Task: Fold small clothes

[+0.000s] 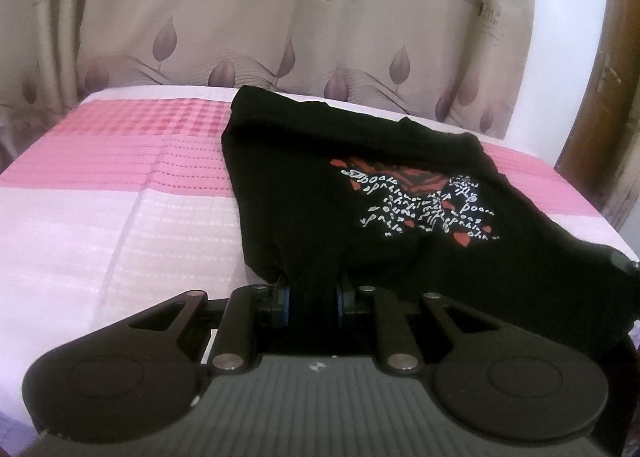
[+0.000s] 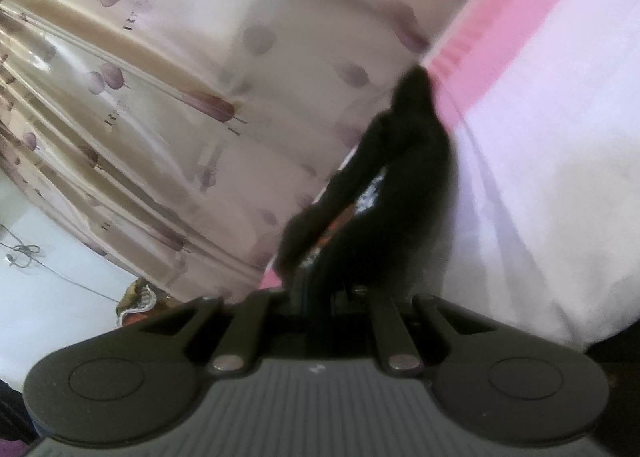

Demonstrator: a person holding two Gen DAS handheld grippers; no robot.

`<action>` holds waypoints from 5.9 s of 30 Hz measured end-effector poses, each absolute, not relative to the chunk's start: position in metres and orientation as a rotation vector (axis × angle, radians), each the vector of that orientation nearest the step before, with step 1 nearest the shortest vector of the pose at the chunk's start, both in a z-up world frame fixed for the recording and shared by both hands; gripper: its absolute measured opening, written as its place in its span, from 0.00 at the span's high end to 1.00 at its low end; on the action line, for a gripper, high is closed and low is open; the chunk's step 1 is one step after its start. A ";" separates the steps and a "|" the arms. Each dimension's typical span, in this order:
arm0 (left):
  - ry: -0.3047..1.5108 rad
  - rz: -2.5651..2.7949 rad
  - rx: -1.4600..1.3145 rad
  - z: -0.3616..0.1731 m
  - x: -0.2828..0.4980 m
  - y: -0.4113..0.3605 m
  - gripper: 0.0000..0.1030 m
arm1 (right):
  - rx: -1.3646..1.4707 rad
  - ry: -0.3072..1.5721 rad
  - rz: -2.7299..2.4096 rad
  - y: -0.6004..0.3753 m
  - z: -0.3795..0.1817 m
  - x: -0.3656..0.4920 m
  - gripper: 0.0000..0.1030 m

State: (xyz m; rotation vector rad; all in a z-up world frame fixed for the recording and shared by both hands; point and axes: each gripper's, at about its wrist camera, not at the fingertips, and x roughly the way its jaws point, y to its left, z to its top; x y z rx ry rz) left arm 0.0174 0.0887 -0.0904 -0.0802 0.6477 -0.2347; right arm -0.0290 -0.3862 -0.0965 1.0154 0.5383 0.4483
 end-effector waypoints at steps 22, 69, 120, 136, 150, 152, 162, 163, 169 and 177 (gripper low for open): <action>0.784 -0.350 -0.067 -0.113 0.025 0.088 0.45 | 1.031 0.689 0.399 -0.388 -0.113 -0.017 0.87; 0.656 -0.439 -0.362 -0.060 0.053 0.112 0.80 | 1.127 0.436 0.550 -0.401 -0.045 0.039 0.91; 0.676 -0.203 -0.365 -0.069 0.281 0.086 0.79 | 1.114 0.589 0.394 -0.420 -0.091 0.290 0.91; 0.676 -0.266 -0.541 -0.089 0.332 0.099 0.39 | 1.370 0.546 0.380 -0.434 -0.143 0.313 0.84; 0.724 -0.328 -0.868 -0.093 0.359 0.127 0.12 | 1.690 0.386 0.375 -0.446 -0.164 0.304 0.31; 0.736 -0.337 -0.807 -0.087 0.360 0.125 0.12 | 1.705 0.362 0.380 -0.448 -0.162 0.302 0.31; 0.726 -0.216 -0.968 -0.093 0.370 0.156 0.04 | 1.757 0.344 0.341 -0.452 -0.166 0.296 0.29; 0.687 -0.214 -0.940 -0.086 0.368 0.158 0.04 | 1.770 0.333 0.363 -0.453 -0.166 0.296 0.25; 0.583 -0.149 -0.882 -0.066 0.356 0.173 0.03 | 1.773 0.362 0.358 -0.462 -0.162 0.295 0.09; 0.623 -0.235 -0.671 -0.076 0.294 0.161 0.03 | 1.566 0.598 0.254 -0.482 -0.142 0.288 0.06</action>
